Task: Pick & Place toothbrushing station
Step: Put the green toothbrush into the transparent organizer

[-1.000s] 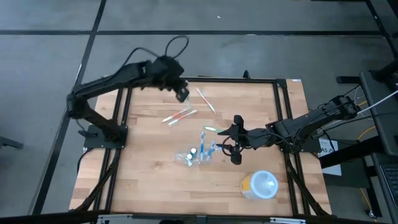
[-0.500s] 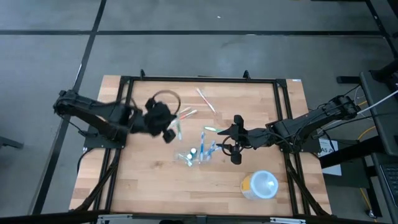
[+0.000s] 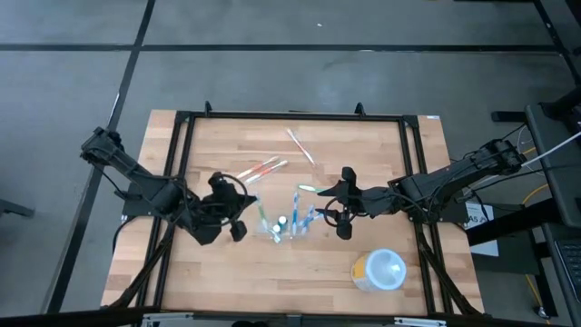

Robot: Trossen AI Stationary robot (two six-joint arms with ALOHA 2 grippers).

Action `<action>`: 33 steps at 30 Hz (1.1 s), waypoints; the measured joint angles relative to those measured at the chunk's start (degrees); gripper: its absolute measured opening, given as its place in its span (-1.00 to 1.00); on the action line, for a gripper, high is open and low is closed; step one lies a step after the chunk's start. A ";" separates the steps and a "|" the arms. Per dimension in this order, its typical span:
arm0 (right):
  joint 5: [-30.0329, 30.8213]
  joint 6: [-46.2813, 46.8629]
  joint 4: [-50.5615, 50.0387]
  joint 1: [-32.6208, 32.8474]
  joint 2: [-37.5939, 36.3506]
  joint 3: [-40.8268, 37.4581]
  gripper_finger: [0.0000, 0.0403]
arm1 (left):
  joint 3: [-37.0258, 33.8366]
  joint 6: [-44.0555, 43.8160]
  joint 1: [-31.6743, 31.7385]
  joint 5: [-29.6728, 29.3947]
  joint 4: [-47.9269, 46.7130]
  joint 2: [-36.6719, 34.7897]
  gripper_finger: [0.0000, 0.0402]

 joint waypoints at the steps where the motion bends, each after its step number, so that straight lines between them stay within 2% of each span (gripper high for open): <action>1: 0.00 0.00 0.14 0.01 0.00 0.00 0.09 | -0.01 -0.06 -0.19 -0.04 0.02 0.00 -0.99; 9: 0.00 -0.09 0.16 0.02 0.00 0.00 0.09 | -0.01 -2.33 -1.52 -0.23 -0.05 2.79 -0.99; 17: -0.04 -0.20 0.16 0.01 0.00 0.00 0.09 | -0.01 -7.27 -1.59 0.28 -0.85 10.43 -0.99; 21: -0.28 -0.20 0.14 0.02 0.00 0.00 0.09 | -0.04 -8.87 -1.40 -0.39 -3.55 13.85 -0.92; 25: -1.09 -0.36 0.14 0.02 0.00 0.00 0.09 | -0.04 -12.31 -0.50 -0.70 -6.28 14.97 -0.74; 33: -0.77 -0.61 -2.61 0.02 0.00 0.00 0.09 | -0.04 -13.50 -0.50 -1.87 -7.59 15.14 -0.14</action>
